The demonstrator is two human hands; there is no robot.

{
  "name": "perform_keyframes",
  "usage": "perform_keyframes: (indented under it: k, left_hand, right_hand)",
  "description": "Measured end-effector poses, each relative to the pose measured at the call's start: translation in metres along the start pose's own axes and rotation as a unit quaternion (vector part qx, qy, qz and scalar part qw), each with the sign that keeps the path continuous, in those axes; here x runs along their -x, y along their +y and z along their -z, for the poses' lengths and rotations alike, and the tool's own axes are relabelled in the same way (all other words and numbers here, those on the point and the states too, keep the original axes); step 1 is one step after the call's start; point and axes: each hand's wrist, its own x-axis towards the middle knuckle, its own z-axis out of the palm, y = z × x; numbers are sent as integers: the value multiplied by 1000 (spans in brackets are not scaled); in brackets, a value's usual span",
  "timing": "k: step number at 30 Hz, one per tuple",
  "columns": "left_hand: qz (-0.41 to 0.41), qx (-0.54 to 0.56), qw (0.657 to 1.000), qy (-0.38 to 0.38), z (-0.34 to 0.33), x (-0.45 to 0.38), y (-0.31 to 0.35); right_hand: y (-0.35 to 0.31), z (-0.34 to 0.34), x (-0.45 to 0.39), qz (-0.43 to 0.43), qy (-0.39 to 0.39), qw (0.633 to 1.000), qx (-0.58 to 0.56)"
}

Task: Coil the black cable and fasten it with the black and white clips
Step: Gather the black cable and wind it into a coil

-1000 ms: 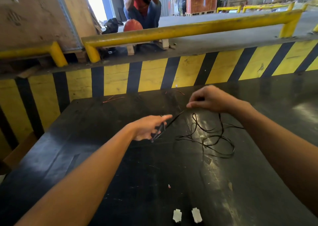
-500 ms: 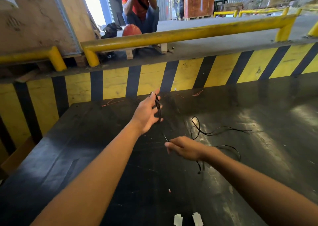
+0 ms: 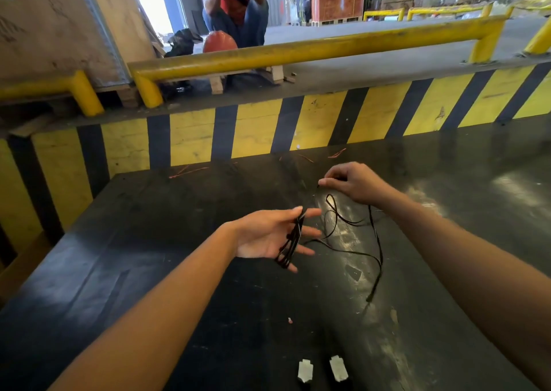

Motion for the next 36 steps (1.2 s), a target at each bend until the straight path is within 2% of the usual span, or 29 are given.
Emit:
perform_keyframes:
  k: [3, 6, 8, 11, 14, 16, 18, 21, 23, 25, 28, 30, 32, 36]
  left_hand:
    - [-116, 129, 985, 0, -5, -1, 9]
    - [-229, 224, 944, 76, -3, -4, 23]
    - [-277, 260, 913, 147, 5, -5, 29]
    - [-273, 196, 906, 257, 20, -5, 29]
    - [-224, 81, 909, 343, 34, -4, 17]
    - [-180, 2, 914, 364, 40, -3, 8]
    - [-127, -80, 924, 352, 40, -2, 3]
    - [-25, -167, 945, 279, 31, 1, -5]
    - [45, -177, 961, 208, 23, 5, -10]
    - [71, -135, 981, 120, 17, 7, -13]
    - [16, -16, 1000, 8, 3, 9, -7]
    - [-67, 91, 994, -16, -5, 10, 2]
    - [-150, 170, 974, 6, -8, 9, 14]
    - [-261, 240, 925, 140, 1, 1, 29]
  right_hand:
    - [-3, -42, 17, -56, -25, 997, -41]
    - [-21, -84, 49, -57, -124, 988, -79]
    - [-37, -99, 67, -21, -201, 977, -69]
    - [-46, -91, 75, 32, -257, 966, -23]
    - [-36, -58, 64, 73, -253, 963, 52]
    - [-26, -35, 56, 82, -246, 962, 90]
    - [-19, -13, 46, 80, -231, 962, 118]
    - [-17, 21, 23, 53, -164, 977, 128]
    - [-16, 40, 7, 42, -85, 988, 126]
    - [-15, 43, -5, 34, -11, 993, 113]
    - [-10, 12, -8, 0, 41, 995, 90]
    - [-6, -20, 2, -38, 17, 997, 65]
    - [-11, -59, 24, -42, -54, 997, 26]
    - [-50, -111, 75, 9, -169, 985, -35]
